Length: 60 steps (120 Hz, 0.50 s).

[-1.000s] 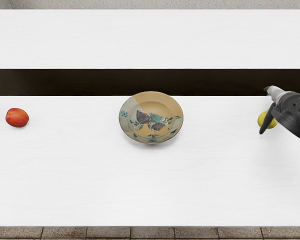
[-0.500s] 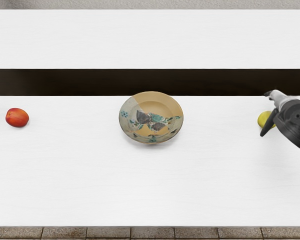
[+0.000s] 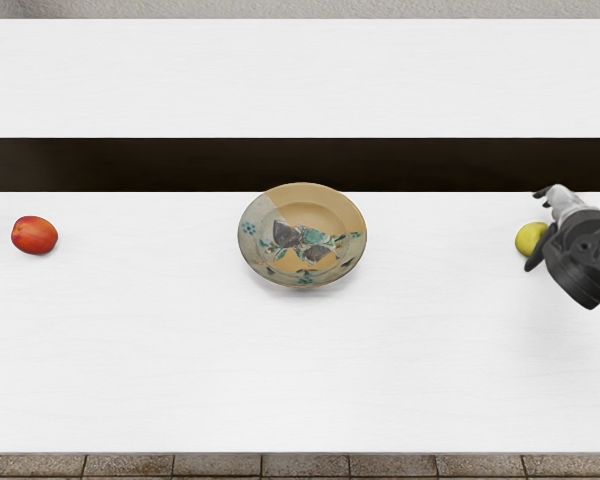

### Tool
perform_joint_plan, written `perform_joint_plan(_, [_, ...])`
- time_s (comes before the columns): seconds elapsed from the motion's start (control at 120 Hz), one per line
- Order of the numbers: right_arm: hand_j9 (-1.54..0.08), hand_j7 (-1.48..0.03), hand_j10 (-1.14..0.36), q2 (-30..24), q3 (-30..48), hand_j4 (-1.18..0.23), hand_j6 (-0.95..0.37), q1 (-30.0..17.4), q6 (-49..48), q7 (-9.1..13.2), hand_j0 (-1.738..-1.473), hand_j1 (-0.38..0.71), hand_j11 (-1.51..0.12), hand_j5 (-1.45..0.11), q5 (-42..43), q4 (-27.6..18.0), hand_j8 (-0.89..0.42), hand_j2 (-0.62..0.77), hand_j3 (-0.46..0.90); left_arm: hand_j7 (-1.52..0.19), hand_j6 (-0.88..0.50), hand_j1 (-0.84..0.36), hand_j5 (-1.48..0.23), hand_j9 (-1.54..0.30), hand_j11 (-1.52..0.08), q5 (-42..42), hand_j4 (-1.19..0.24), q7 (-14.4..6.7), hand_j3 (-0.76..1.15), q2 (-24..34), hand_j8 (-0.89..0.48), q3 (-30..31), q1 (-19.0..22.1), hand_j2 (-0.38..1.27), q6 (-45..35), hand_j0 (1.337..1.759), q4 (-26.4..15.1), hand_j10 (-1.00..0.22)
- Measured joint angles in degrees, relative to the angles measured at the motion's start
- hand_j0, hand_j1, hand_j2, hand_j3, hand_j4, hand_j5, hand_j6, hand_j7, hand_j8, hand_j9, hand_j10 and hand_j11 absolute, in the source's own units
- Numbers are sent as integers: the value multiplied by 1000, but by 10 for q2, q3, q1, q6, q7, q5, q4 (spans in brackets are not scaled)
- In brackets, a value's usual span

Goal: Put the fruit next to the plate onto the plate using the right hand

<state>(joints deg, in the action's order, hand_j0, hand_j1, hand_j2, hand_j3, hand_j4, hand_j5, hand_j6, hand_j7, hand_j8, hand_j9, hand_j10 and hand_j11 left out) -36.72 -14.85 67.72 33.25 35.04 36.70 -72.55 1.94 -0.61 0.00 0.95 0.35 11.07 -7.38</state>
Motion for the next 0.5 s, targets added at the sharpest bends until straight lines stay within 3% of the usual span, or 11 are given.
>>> perform_joint_plan(0.025, [-259, -260, -204, 1, 0, -203, -204, 1, 0, 0, -1658, -120, -258, -260, 0, 1, -205, -57, 0, 0, -1, 349, -1, 0, 0, 0, -1, 0, 0, 0, -1, 0, 0, 0, 0, 1658, 0, -1])
perform_joint_plan(0.5, [-322, -322, -250, 10, 2, -250, -251, 5, -1, 0, -1658, -54, -322, -322, -2, -8, -250, -51, -2, 0, -1, 349, -1, 0, 0, 0, -1, 0, 0, 0, -1, 0, 0, 0, 0, 1658, 0, -1])
